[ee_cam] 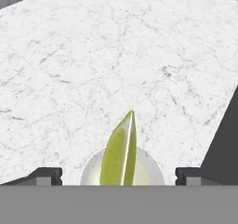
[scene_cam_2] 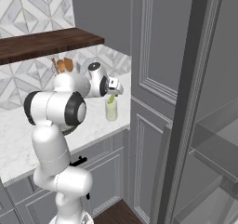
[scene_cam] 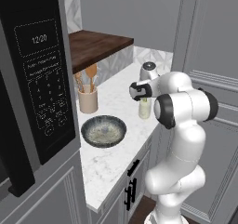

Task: Grab a lemon wedge from the fridge and one ice cube from the ice bowl, and put them in the glass of lemonade.

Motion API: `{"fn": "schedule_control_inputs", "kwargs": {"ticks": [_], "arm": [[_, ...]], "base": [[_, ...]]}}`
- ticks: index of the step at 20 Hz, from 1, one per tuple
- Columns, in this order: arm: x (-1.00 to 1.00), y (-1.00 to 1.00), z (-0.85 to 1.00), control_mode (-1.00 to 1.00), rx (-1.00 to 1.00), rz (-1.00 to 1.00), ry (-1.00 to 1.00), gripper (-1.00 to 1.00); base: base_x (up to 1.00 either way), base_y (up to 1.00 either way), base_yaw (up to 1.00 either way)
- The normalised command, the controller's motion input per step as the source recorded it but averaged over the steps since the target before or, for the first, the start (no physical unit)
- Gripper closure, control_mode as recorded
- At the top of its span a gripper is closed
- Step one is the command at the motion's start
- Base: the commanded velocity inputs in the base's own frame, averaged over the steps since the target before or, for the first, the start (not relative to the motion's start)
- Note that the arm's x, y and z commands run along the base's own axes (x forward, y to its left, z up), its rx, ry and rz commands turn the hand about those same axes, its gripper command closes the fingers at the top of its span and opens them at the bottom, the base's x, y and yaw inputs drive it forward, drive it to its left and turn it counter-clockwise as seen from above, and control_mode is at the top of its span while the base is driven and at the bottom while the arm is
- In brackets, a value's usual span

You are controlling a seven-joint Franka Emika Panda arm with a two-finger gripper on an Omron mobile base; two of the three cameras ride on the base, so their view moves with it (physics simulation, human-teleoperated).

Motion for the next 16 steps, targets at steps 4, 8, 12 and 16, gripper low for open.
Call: {"fn": "schedule_control_inputs", "kwargs": {"ticks": [4,8,12,16], "arm": [[-0.13,-0.01,0.07,-1.00,0.02,0.00,0.00,-1.00],[-0.31,-0.05,0.16,-1.00,0.05,0.00,0.00,-1.00],[-0.33,0.00,0.25,-1.00,0.02,0.01,0.00,-1.00],[-0.24,0.00,0.24,-1.00,0.02,0.00,0.00,-1.00]], "base": [[0.00,0.00,0.00],[0.00,0.00,0.00],[0.00,0.00,0.00],[0.00,0.00,0.00]]}}
